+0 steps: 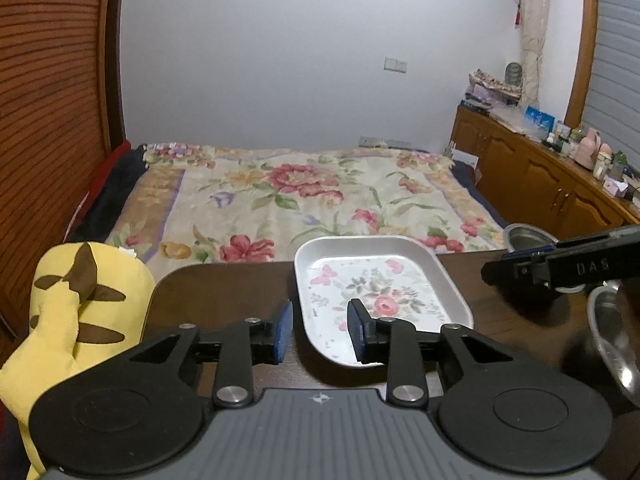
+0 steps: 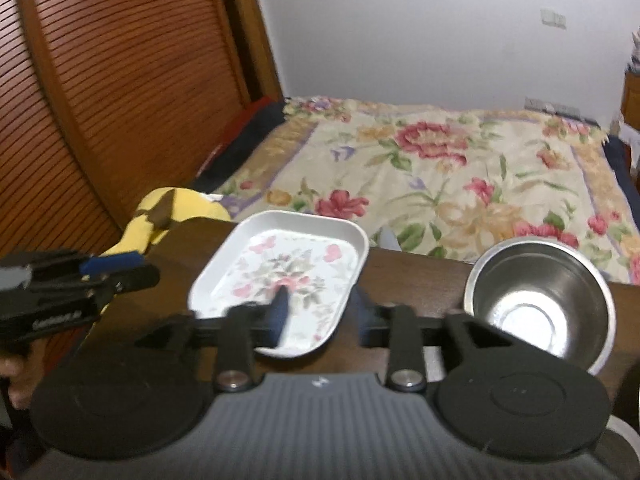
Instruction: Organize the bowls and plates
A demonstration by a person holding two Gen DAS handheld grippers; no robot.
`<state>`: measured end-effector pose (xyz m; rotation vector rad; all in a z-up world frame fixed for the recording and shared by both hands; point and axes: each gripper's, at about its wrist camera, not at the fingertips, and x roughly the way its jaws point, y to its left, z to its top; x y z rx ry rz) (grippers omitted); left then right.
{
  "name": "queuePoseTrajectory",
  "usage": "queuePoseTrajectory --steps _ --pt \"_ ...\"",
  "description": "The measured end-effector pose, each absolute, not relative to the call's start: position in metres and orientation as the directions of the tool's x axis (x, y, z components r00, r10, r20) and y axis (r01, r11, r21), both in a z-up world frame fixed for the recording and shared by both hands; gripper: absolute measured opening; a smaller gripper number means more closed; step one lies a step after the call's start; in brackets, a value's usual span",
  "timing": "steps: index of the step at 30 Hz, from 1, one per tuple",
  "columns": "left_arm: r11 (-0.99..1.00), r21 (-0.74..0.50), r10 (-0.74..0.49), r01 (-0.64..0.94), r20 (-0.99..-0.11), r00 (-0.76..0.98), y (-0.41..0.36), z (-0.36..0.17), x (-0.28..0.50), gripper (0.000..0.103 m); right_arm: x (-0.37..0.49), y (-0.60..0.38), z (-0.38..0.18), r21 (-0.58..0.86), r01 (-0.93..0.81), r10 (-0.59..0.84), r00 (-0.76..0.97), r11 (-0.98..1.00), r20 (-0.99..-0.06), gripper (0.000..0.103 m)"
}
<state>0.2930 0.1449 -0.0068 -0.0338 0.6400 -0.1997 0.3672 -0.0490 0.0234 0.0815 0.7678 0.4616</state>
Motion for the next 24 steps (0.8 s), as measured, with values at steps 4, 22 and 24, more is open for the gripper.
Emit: queuePoseTrajectory --steps 4,22,24 --pt "0.981 -0.095 -0.193 0.171 -0.614 0.766 0.145 -0.018 0.307 0.032 0.389 -0.049 0.015 0.241 -0.356 0.419 0.601 0.903 -0.681 0.041" --pt "0.978 -0.130 -0.208 0.163 -0.652 0.729 0.144 -0.038 0.333 0.021 0.425 -0.032 -0.008 0.220 -0.378 0.398 0.497 0.899 -0.771 0.030" --pt "0.977 -0.134 -0.211 0.163 -0.654 0.727 0.144 -0.040 0.334 0.020 0.427 -0.030 -0.009 0.210 -0.380 0.389 0.494 0.901 -0.778 0.029"
